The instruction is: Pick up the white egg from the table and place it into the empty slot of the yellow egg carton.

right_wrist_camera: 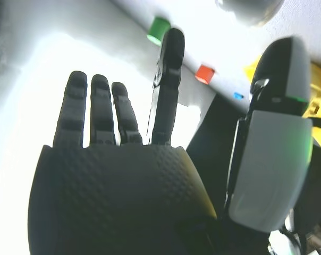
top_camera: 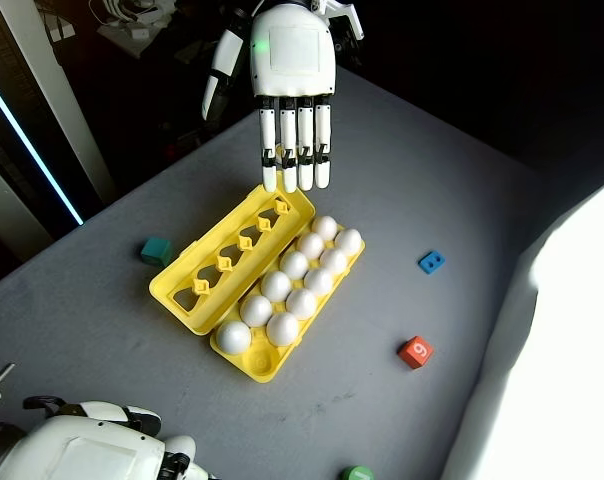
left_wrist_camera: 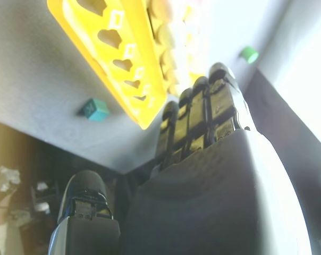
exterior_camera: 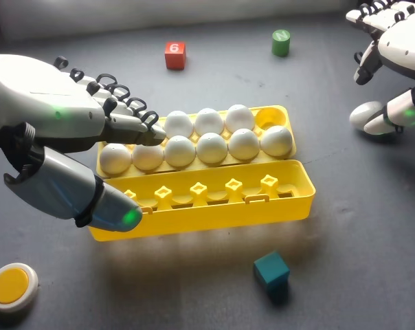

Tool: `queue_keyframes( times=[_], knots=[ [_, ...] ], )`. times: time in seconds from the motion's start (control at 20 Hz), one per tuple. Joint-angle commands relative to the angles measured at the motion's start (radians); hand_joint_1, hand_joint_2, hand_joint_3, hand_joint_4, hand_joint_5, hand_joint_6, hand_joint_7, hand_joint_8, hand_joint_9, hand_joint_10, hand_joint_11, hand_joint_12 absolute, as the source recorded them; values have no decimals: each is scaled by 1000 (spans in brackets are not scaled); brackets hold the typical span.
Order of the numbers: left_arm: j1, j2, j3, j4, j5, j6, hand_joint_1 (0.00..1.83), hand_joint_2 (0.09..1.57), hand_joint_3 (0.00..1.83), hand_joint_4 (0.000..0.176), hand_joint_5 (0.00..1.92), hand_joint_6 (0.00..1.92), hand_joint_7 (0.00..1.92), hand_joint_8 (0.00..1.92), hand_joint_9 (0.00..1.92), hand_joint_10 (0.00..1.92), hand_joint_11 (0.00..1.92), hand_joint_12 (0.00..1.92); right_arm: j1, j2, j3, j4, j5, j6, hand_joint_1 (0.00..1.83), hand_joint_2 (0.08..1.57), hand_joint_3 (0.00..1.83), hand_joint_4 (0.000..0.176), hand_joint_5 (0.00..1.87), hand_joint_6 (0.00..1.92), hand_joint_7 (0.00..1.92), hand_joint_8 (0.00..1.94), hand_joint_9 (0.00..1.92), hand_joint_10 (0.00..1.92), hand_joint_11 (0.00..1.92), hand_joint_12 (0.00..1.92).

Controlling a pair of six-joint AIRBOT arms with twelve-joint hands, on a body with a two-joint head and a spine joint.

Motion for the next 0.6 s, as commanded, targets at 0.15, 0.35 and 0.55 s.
queue_keyframes(
  times=[0.15,0.35,0.55],
  knots=[
    [-12,3,-4,1,82,-1,0,1183,9,0,101,0,83,0,69,0,48,50,-3,-7,19,-15,94,0,864,797,7,76,886,1,0,0,0,0,0,0],
    [-11,3,-4,1,81,-1,0,1173,2,0,117,9,103,10,91,10,74,69,-15,-18,32,-15,93,0,865,824,16,47,898,4,0,0,0,0,0,0],
    [-11,3,-4,2,81,-1,0,1171,0,0,105,4,91,3,79,4,53,68,-17,-24,33,-16,91,-2,902,843,15,92,973,27,0,0,0,0,0,0]
  ],
)
